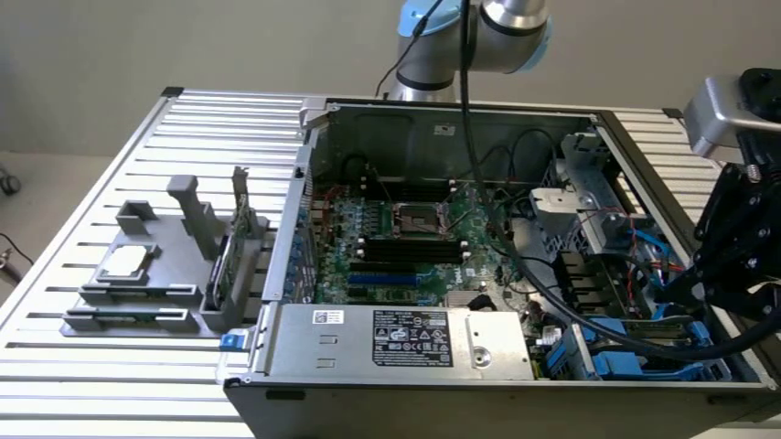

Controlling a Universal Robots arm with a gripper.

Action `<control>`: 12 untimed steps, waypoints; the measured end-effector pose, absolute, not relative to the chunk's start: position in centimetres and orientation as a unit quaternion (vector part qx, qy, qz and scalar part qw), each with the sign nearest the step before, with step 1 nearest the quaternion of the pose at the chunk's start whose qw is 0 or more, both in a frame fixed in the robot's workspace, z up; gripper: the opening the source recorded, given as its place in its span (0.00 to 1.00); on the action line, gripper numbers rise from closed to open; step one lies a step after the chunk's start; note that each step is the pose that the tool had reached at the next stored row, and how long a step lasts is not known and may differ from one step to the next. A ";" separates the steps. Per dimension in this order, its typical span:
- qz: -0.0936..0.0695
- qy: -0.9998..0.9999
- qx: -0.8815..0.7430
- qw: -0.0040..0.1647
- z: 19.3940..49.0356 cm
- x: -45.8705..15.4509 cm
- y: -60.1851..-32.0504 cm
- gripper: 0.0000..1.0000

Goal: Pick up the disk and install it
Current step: 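Insert the first disk wire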

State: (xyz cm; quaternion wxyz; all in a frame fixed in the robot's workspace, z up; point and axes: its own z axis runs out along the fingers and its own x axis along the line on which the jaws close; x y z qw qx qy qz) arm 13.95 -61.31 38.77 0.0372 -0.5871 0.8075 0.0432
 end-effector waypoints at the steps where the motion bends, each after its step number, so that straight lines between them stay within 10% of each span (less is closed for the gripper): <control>1: 0.043 0.811 -0.583 0.037 38.8 14.0 -61.3 0.11; 12: 0.044 0.846 -0.530 0.041 39.0 14.0 -61.3 0.11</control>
